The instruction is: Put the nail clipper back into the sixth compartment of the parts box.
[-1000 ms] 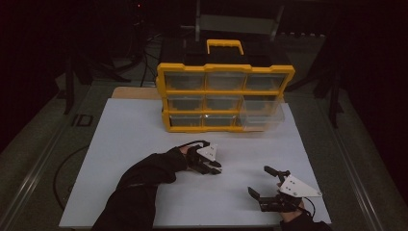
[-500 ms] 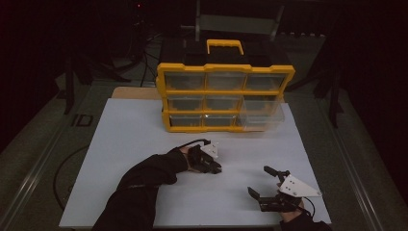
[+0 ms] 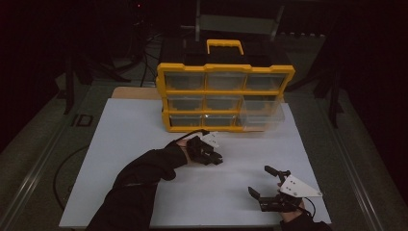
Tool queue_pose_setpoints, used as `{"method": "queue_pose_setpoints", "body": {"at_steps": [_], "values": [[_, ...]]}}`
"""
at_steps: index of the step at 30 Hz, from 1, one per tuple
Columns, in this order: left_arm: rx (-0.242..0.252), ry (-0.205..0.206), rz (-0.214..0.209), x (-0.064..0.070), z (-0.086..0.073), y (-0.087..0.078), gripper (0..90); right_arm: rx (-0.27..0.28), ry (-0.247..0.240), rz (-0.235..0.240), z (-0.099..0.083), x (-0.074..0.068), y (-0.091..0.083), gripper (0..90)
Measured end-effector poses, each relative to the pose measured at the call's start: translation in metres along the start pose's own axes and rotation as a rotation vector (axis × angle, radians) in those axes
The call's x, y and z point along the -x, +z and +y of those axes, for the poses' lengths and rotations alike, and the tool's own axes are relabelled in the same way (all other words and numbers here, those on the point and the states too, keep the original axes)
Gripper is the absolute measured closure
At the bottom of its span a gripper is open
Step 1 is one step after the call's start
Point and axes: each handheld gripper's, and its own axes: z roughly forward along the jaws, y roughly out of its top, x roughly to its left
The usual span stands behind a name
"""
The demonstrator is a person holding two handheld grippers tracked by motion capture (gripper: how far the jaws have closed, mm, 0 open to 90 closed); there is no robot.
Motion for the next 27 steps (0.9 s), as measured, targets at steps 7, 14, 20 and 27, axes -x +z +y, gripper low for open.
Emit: {"method": "queue_pose_setpoints", "body": {"at_steps": [7, 14, 20, 27], "values": [[0.006, -0.018, -0.003, 0.003, 0.014, -0.015, 78.5, 0.002, 0.002, -0.003, 0.000, 0.000, 0.000, 8.6], [0.054, -0.026, 0.025, 0.005, 0.023, -0.030, 78.6, 0.003, 0.002, -0.006, 0.000, 0.000, 0.000, 8.6], [0.067, -0.017, 0.044, 0.005, 0.030, -0.041, 78.7, 0.000, 0.005, -0.007, 0.000, 0.000, 0.000, 8.6], [0.058, -0.007, 0.022, 0.005, 0.046, -0.051, 78.6, 0.002, 0.006, -0.007, 0.000, 0.000, 0.000, 8.7]]}}
